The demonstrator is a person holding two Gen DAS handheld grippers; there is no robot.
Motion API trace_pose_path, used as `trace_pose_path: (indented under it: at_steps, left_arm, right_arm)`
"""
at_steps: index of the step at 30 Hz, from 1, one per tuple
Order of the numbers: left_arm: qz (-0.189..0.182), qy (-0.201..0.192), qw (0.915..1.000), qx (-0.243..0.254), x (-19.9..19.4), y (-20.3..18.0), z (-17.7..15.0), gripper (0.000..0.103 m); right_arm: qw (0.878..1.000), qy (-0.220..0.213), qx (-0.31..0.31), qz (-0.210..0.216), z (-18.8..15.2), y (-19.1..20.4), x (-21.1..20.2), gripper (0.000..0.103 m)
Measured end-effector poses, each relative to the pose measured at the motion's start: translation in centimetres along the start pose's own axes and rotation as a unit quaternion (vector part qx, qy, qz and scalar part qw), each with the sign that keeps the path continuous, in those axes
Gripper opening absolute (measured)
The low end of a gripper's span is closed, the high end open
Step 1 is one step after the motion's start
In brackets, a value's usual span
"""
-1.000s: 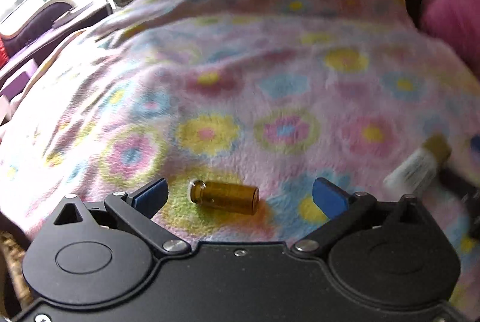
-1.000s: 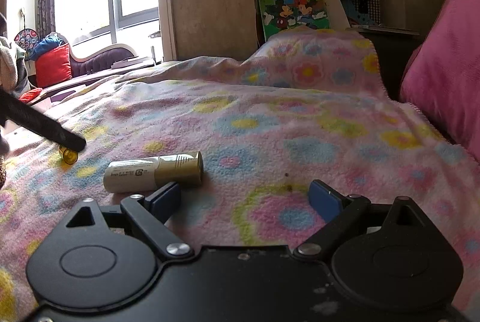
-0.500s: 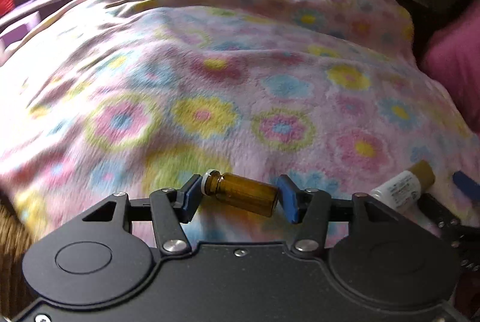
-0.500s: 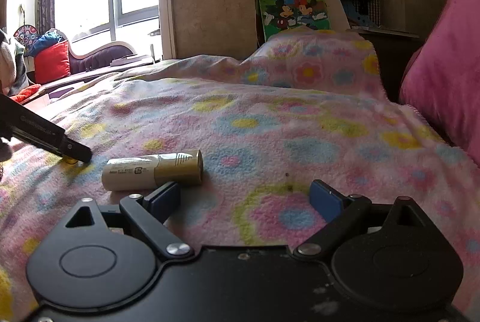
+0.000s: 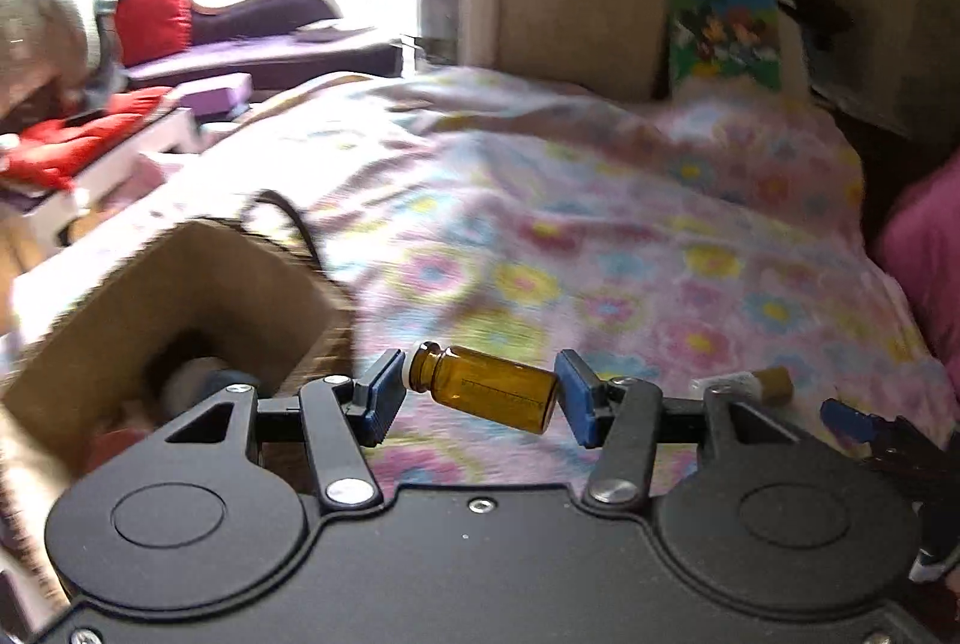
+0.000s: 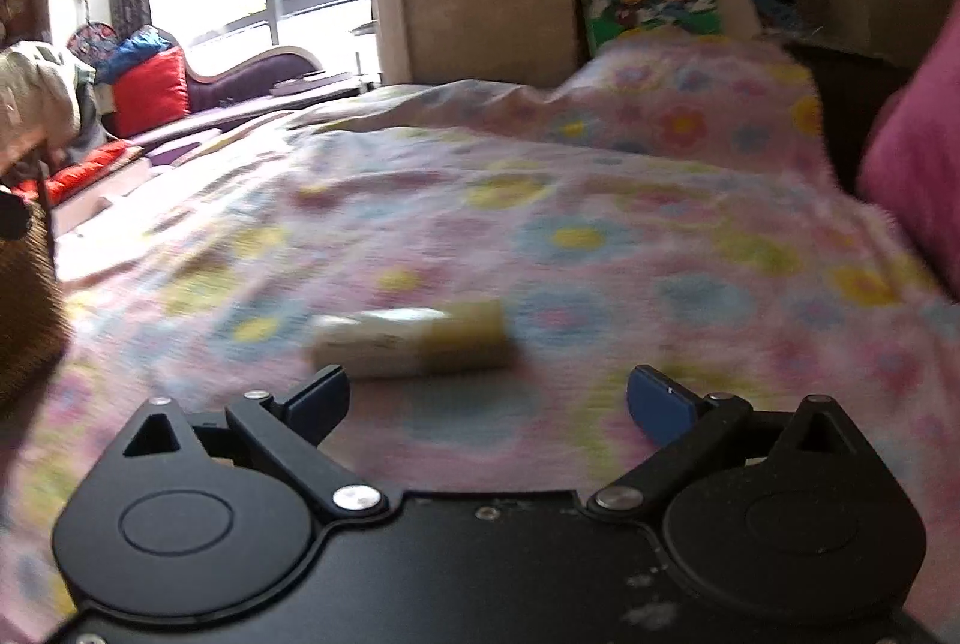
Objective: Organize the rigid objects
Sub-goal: 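Grasp the white-and-gold tube with the right gripper while the left gripper holds the vial, then carry the vial and tube over the basket and open both grippers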
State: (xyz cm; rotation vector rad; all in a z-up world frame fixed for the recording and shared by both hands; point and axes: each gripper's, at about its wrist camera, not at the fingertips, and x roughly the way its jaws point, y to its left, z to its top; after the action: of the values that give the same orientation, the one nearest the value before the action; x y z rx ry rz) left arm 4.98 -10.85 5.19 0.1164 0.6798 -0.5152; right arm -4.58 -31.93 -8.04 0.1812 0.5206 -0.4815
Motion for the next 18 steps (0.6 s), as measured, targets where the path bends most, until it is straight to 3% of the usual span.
trace_pose_path:
  at_steps: [2, 6, 7, 8, 11, 18]
  left_arm:
    - [0.018, -0.007, 0.9997, -0.012, -1.1, 1.2, 0.1, 0.052]
    - [0.054, -0.009, 0.9977, -0.040, -2.5, 3.7, 0.1, 0.052]
    - [0.060, -0.008, 0.9969, -0.051, -2.8, 4.5, 0.0, 0.052]
    - [0.065, -0.007, 0.9960, -0.061, -3.0, 5.2, -0.1, 0.052]
    - [0.081, -0.001, 0.9923, -0.094, -3.6, 7.6, -0.7, 0.052]
    - [0.105, 0.000, 0.9811, -0.162, -5.4, 12.7, -1.7, 0.052]
  right_arm:
    - [1.000, 0.007, 0.000, -0.007, 0.6, 1.4, 0.8, 0.103]
    - [0.997, 0.052, -0.011, -0.059, 2.0, 4.2, 3.9, 0.103]
    - [0.996, 0.056, -0.018, -0.070, 2.3, 4.7, 4.4, 0.099]
    - [0.995, 0.064, -0.028, -0.078, 2.4, 5.3, 4.8, 0.086]
    - [0.991, 0.079, -0.054, -0.089, 3.2, 6.7, 4.8, 0.086]
    - [0.995, 0.096, -0.002, -0.004, 6.3, 8.1, 0.7, 0.086]
